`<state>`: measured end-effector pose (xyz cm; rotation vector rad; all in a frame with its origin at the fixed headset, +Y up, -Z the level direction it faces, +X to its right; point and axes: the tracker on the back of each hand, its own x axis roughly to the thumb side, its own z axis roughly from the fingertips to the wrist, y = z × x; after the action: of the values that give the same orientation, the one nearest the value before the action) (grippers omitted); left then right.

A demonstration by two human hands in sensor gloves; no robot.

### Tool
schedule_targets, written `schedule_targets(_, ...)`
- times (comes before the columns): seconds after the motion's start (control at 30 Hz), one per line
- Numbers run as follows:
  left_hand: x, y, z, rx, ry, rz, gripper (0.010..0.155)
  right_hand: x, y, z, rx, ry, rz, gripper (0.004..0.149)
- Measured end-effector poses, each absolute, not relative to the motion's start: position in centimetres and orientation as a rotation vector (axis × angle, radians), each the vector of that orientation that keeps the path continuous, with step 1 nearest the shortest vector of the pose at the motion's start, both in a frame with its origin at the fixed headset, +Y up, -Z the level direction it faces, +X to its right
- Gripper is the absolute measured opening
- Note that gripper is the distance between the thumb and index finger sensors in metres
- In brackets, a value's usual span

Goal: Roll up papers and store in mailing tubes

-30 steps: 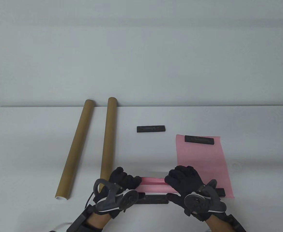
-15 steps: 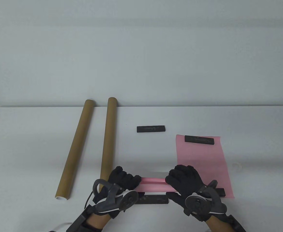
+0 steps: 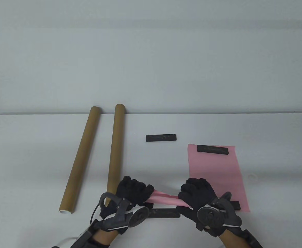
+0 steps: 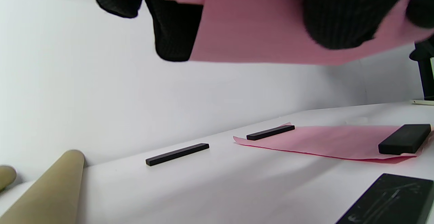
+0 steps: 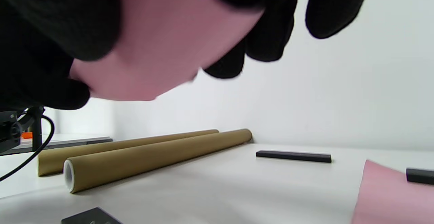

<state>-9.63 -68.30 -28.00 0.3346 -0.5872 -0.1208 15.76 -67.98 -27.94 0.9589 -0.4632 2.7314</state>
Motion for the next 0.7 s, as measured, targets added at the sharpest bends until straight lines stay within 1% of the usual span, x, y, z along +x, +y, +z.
schedule_targets(0.07,-9.53,-68.37,-28.02,0.324,-0.6,-0.111,0.063,15.79,-68.15,-28.09,0.974,-0.412,2.707,0.058)
schedule_targets(0.17,-9.56,-68.36,-28.07,0.31,-0.603,-0.108,0.061,15.89,-68.02,-27.96,0.966,-0.452,2.702,0.061)
schedule_targets(0.23,-9.73,-68.29,-28.28,0.285,-0.591,-0.077,0.063,15.86,-67.85,-27.73,0.963,-0.513,2.719,0.068)
schedule_targets(0.3,-9.85,-68.32,-28.37,0.26,-0.584,-0.049,0.064,15.71,-67.82,-27.55,0.97,-0.546,2.739,0.066)
schedule_targets(0.33,-9.86,-68.36,-28.32,0.267,-0.58,-0.054,0.065,15.64,-67.85,-27.54,0.968,-0.55,2.745,0.063)
schedule_targets(0.37,-9.79,-68.39,-28.24,0.277,-0.58,-0.068,0.068,15.61,-67.88,-27.57,0.97,-0.542,2.744,0.057)
schedule_targets(0.43,-9.53,-68.49,-28.08,0.295,-0.601,-0.094,0.065,15.63,-68.04,-27.81,0.963,-0.5,2.749,0.054)
schedule_targets(0.53,-9.12,-68.36,-27.6,0.345,-0.612,-0.115,0.062,15.82,-68.16,-28.08,0.968,-0.426,2.72,0.059)
schedule_targets(0.6,-9.07,-68.26,-27.63,0.332,-0.616,-0.108,0.061,15.91,-68.1,-28.1,0.965,-0.434,2.726,0.062)
schedule_targets(0.7,-9.37,-68.43,-28.03,0.285,-0.607,-0.081,0.062,15.79,-68.04,-27.8,0.966,-0.499,2.743,0.066)
